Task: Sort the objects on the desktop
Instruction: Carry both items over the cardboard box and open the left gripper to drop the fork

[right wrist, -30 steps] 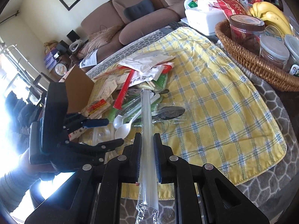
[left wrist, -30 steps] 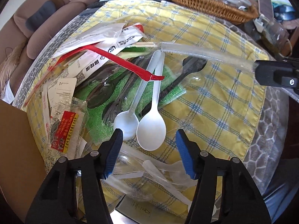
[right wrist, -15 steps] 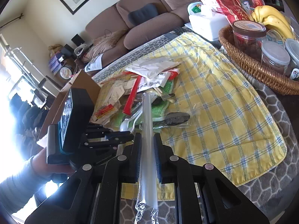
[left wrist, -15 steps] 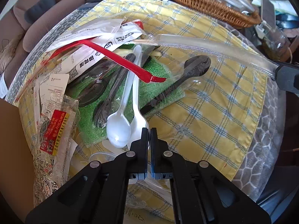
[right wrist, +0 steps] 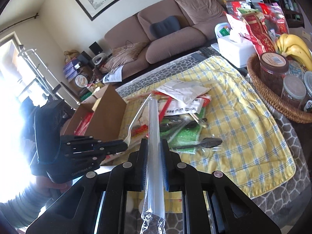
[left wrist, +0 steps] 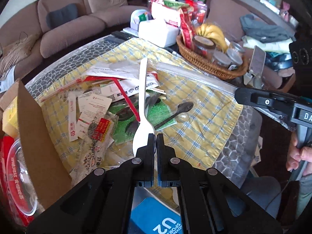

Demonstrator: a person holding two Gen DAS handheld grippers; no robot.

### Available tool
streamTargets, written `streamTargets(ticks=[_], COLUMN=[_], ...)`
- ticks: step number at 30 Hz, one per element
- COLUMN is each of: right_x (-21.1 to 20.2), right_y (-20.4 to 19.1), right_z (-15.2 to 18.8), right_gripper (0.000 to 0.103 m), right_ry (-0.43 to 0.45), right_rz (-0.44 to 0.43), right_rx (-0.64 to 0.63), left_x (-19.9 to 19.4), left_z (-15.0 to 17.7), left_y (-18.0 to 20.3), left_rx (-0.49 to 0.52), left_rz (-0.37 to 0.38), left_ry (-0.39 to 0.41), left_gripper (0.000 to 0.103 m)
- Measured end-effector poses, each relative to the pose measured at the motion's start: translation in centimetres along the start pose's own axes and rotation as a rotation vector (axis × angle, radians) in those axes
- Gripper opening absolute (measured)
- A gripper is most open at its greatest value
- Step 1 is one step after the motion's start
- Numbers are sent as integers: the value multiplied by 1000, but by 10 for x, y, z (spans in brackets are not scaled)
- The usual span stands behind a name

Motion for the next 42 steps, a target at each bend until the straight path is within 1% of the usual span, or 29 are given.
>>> streamTargets(ticks=[4,7,9,13,15,17,19,22,25,29,31,32,33,34,36,40,42], right_x=[1,14,27,59,77,95,115,140,163,184,194,198,202,206,212,230,242], right_y=[-42,-78,-103,-151,-174,-194,-211,-230,-248,-265,-270,-273,-274,-276,-279,-291,-302], right_z=[-22,-39,-49,-61,-64,-64,-64,-62,-65,-66,-65,-65,-65,-65,-65,-65,-61], right_gripper=[13,13,13,13,13,13,13,13,13,13,13,13,13,13,13,13,13], right_ry=[27,28,27,21,15,4,-15,-41,-57,-74,-85,-89,-94,-98,-105,-125,-141], right_rz=[-49,-72,-92,-143,-177,-202,-224,-242,-251,-246,-241,-237,-234,-232,-226,-228,-242], right_rx=[-33,-77,-106,-136,-141,-143,-143,-139,-134,-136,-137,-139,-139,-138,-138,-144,-138], left_x=[-45,-73,-88,-104,-104,-97,-85,-73,-65,-59,-60,-62,-66,-73,-92,-142,-162], left_z=[1,9,16,39,52,64,76,85,87,85,82,82,82,83,85,91,95], left_y=[-36,-79,-112,-183,-216,-240,-252,-265,-271,-277,-280,-281,-281,-282,-284,-300,-309], left_rx=[-47,-105,-143,-242,-288,-314,-334,-362,-401,-420,-440,-448,-453,-456,-464,-518,-527], left_rz=[-23,-51,-82,-145,-181,-205,-212,-214,-177,-174,-159,-147,-138,-131,-126,-107,-127], left_ry=[56,83,97,89,70,40,5,-25,-36,-48,-38,-33,-24,-9,30,122,150], left_gripper=[2,2,2,2,2,2,2,2,2,2,6,16,28,30,30,31,31])
Point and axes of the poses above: each gripper's, at about its wrist camera, not at the fingertips, and x roughly the way its jaws point, y to its right, z to its underside, the point moved 7 cm from there along x, roughly the way its jaws point, and after that the axes turned 7 degrees about -x, right-handed, at the moved point
